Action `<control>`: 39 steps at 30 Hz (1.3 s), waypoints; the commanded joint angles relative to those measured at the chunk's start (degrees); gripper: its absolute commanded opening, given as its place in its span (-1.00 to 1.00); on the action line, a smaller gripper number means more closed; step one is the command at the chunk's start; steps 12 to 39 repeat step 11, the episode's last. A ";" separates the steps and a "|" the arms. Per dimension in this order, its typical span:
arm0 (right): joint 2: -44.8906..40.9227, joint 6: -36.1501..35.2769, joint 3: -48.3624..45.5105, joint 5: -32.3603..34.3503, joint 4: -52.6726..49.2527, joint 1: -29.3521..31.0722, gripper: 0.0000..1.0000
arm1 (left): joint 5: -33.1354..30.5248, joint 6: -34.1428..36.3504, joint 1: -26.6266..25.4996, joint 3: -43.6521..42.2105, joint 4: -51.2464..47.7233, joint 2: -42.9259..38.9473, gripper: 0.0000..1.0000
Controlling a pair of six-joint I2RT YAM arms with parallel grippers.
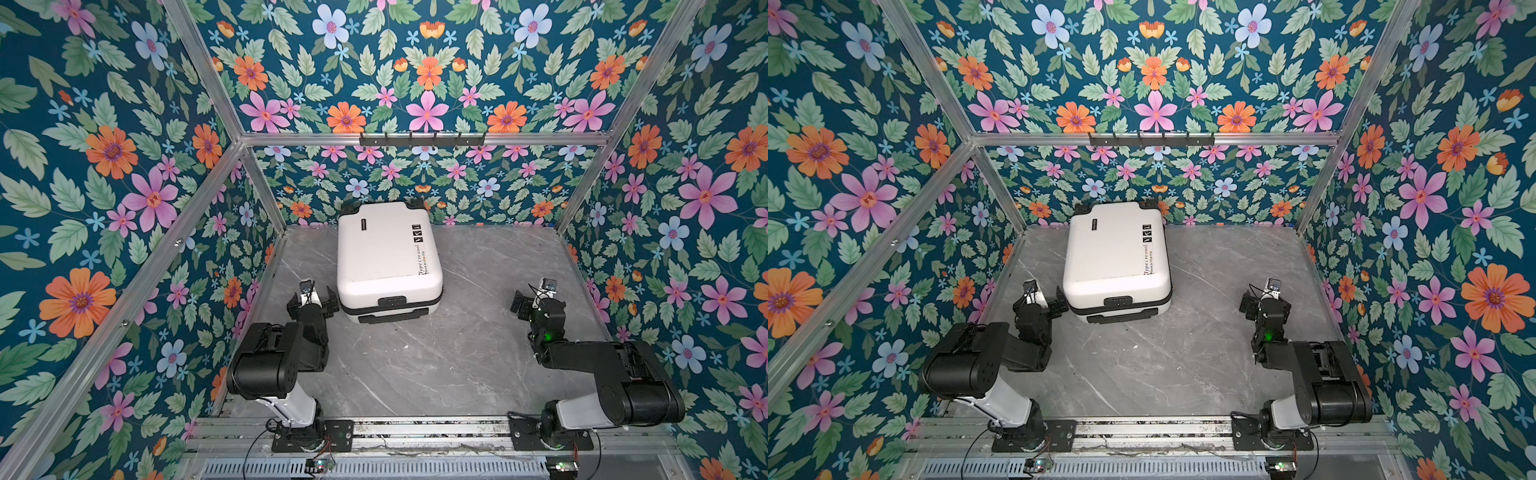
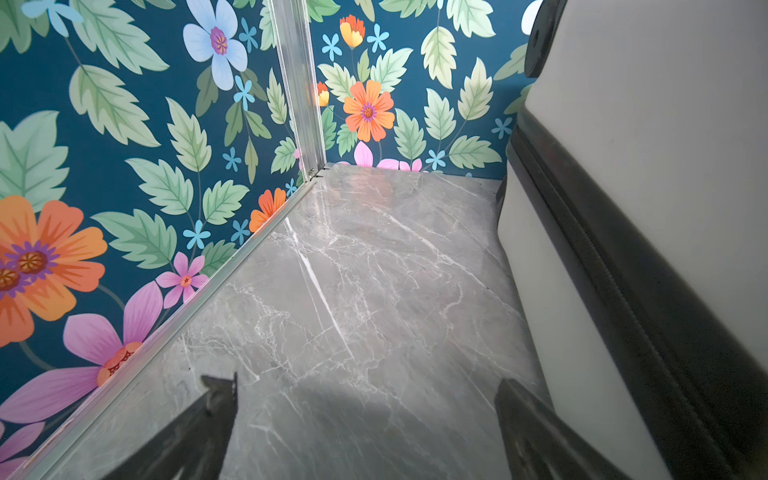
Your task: Pack the luggage
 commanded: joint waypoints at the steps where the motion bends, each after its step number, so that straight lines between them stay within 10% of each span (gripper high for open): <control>1: -0.21 -0.27 0.18 0.67 1.20 0.02 0.99 | 0.01 0.09 0.07 0.03 1.89 -0.13 0.99; 39: -0.12 0.00 0.55 0.21 0.50 -0.14 0.99 | -0.13 0.10 0.06 0.20 1.65 -0.05 0.99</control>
